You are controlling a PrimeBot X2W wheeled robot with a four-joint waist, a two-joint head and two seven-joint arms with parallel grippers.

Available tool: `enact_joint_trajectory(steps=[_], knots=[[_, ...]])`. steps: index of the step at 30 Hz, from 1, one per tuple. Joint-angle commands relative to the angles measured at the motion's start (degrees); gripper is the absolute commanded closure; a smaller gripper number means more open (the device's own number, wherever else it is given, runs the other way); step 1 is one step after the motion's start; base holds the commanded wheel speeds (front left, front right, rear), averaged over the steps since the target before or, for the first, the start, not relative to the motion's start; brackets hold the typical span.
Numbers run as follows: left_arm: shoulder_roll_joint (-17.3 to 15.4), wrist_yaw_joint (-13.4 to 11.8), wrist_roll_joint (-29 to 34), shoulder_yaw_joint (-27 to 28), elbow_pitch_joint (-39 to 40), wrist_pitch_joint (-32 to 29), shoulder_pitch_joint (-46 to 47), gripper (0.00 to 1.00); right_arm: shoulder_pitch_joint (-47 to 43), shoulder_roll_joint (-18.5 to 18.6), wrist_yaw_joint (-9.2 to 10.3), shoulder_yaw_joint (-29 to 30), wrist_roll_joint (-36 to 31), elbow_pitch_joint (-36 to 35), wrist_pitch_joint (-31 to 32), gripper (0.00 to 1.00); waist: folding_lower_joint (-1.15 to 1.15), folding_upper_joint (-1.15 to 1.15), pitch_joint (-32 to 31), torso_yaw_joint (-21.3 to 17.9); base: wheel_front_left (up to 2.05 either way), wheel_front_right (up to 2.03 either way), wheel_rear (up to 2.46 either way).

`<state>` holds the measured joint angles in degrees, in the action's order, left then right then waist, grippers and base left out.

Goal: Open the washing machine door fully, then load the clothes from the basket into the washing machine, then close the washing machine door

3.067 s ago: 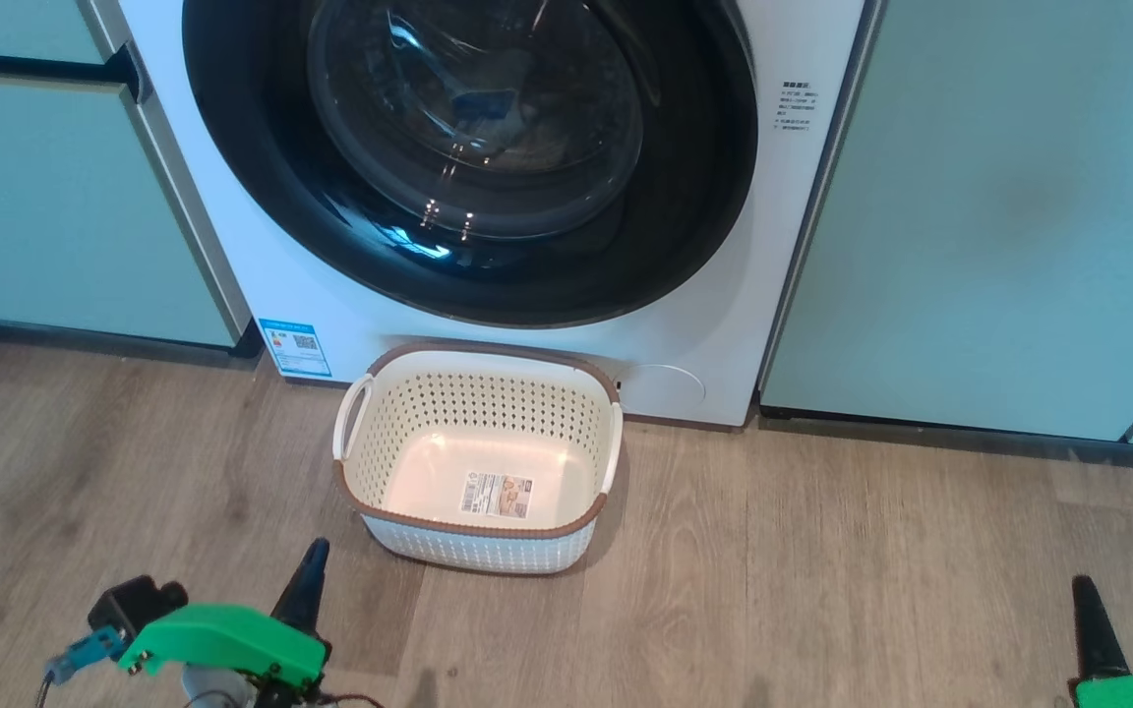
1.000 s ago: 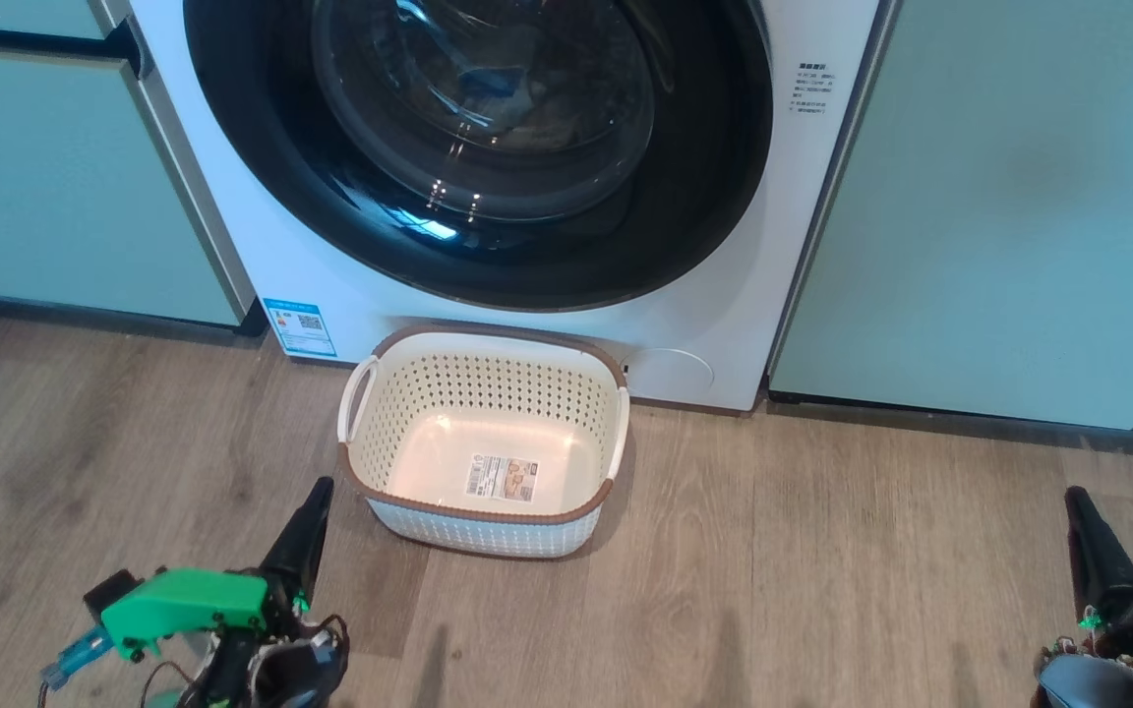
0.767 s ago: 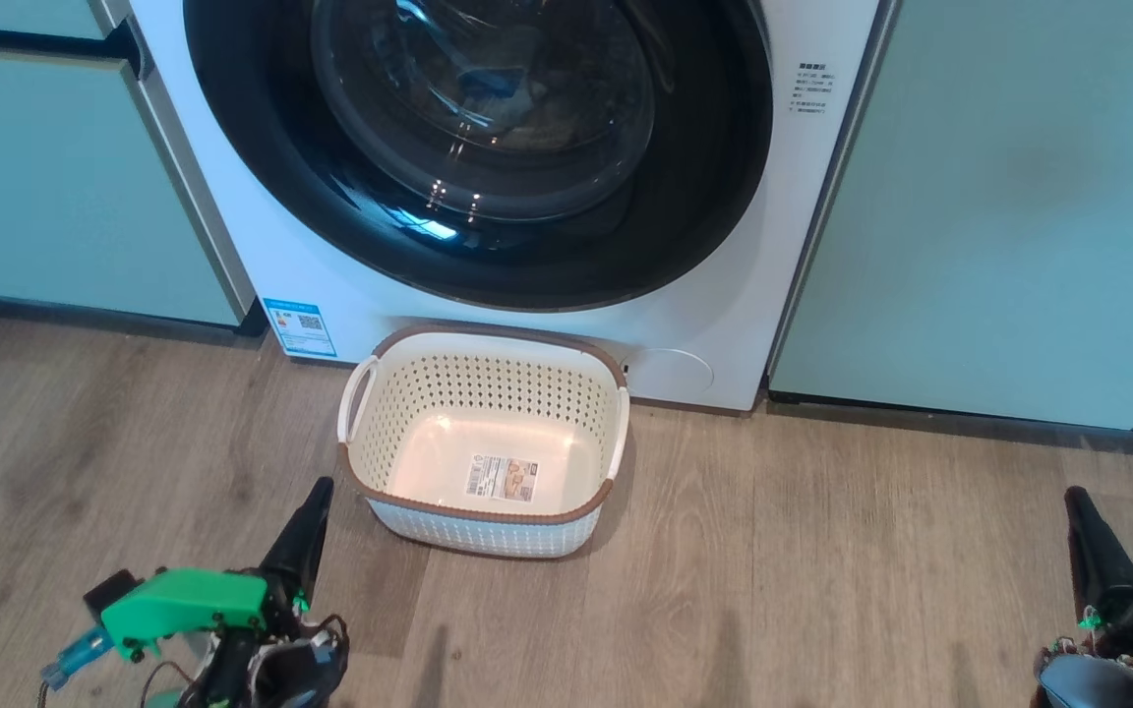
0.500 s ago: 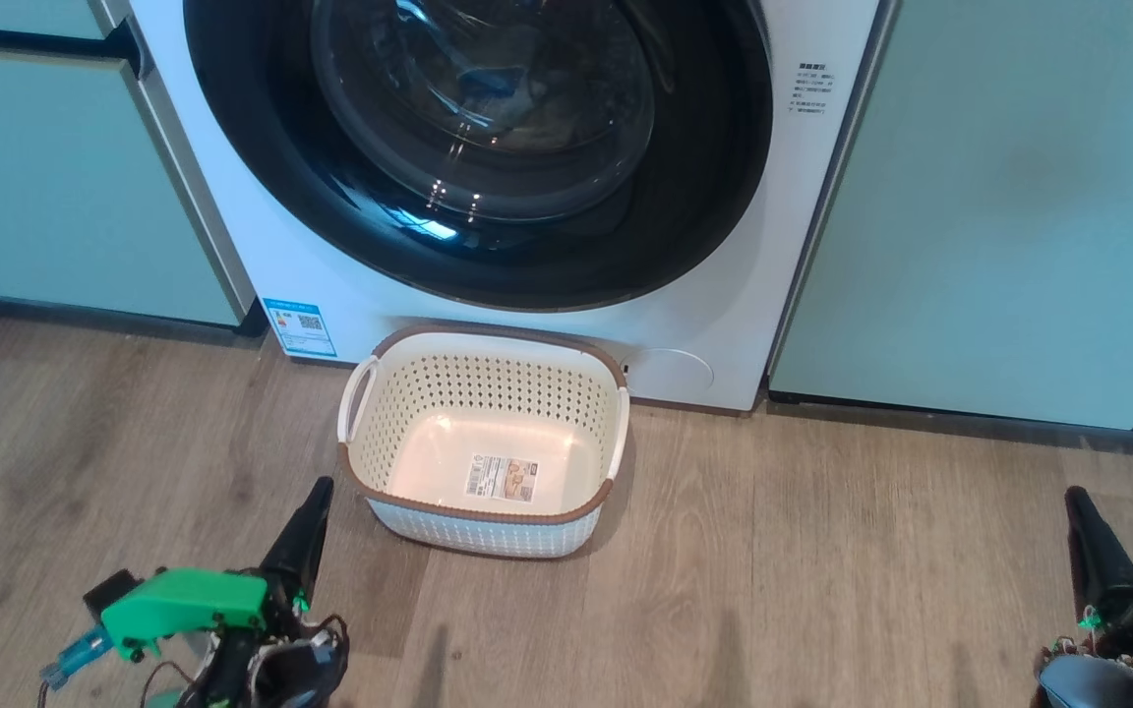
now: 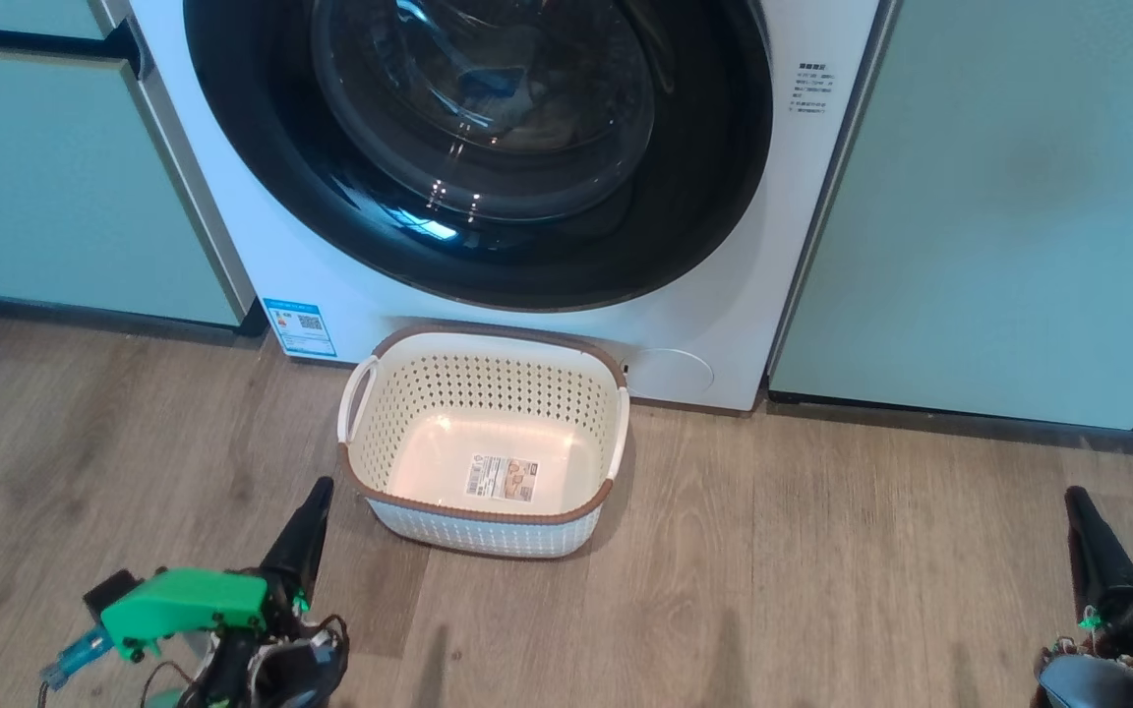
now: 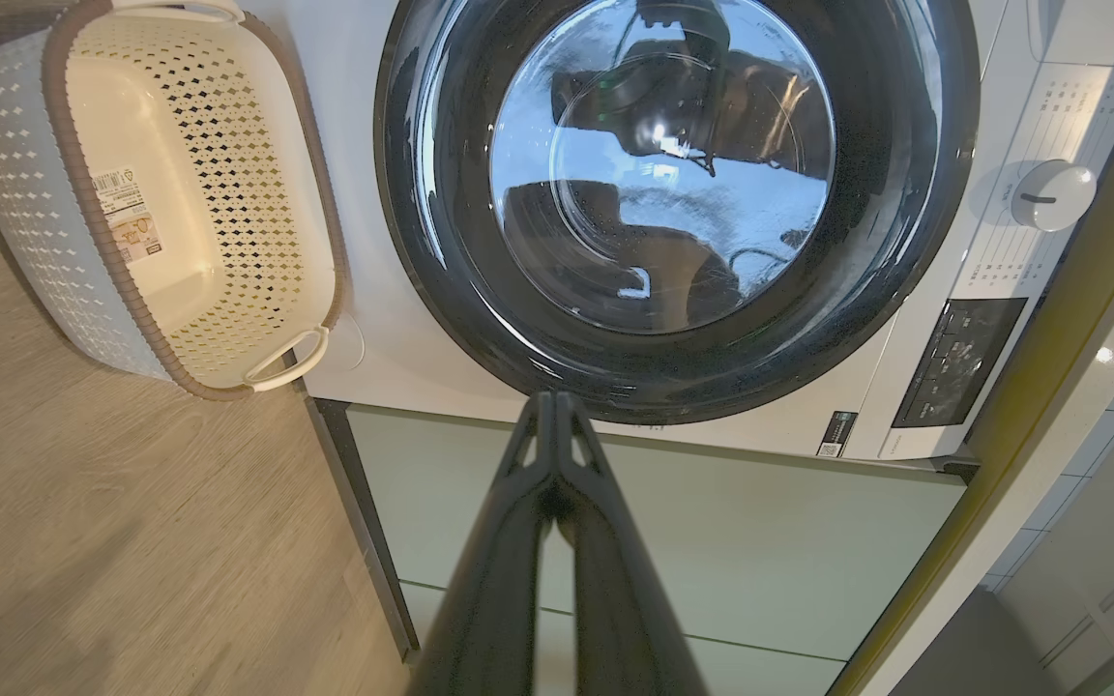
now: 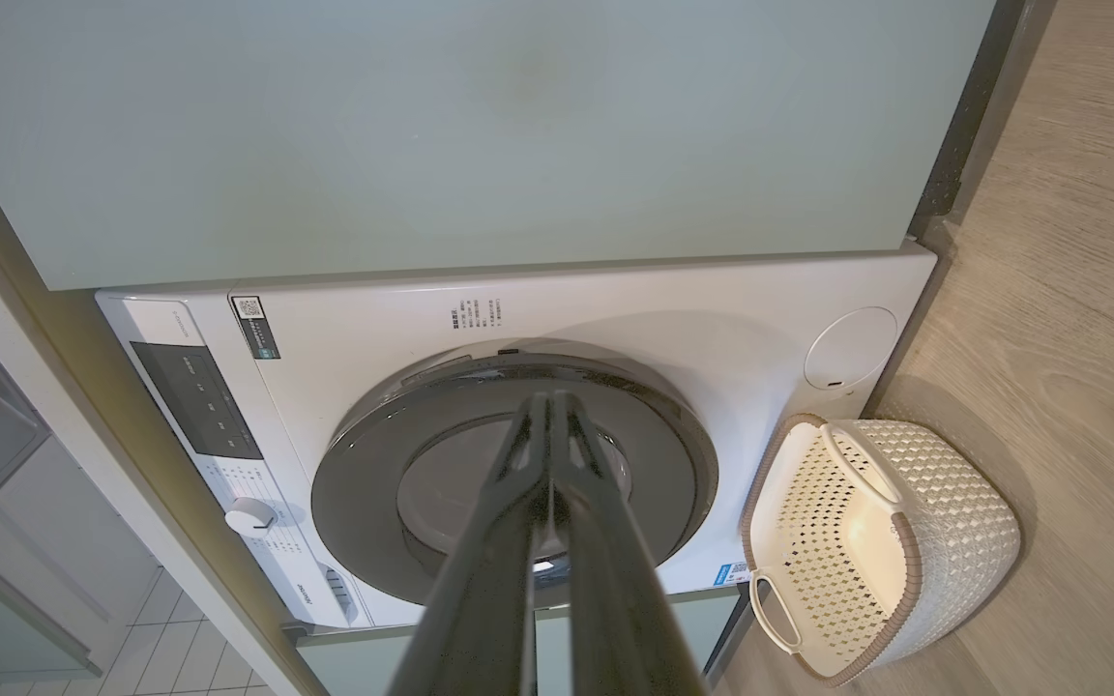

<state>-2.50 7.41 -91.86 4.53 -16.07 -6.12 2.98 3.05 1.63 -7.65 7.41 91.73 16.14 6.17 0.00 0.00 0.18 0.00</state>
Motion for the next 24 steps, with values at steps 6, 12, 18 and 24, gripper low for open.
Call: enact_joint_trajectory(steps=[6,12,18,24], knots=[[-0.38,0.08,-0.3,1.99,2.03,-0.37,3.21,1.0,3.14,1.25,0.16,-0.9,0.44,-2.12,0.31,1.0,0.0,0.0,0.0,0.0,0.0,0.0,0.0],[-0.38,0.08,-0.3,1.99,2.03,-0.37,3.21,1.0,3.14,1.25,0.16,-0.9,0.44,-2.12,0.31,1.0,0.0,0.0,0.0,0.0,0.0,0.0,0.0],[-0.38,0.08,-0.3,1.99,2.03,-0.37,3.21,1.0,3.14,1.25,0.16,-0.9,0.44,-2.12,0.31,1.0,0.0,0.0,0.0,0.0,0.0,0.0,0.0],[-0.38,0.08,-0.3,1.99,2.03,-0.36,3.21,1.0,3.14,1.25,0.16,-0.9,0.44,-2.12,0.31,1.0,0.0,0.0,0.0,0.0,0.0,0.0,0.0]])
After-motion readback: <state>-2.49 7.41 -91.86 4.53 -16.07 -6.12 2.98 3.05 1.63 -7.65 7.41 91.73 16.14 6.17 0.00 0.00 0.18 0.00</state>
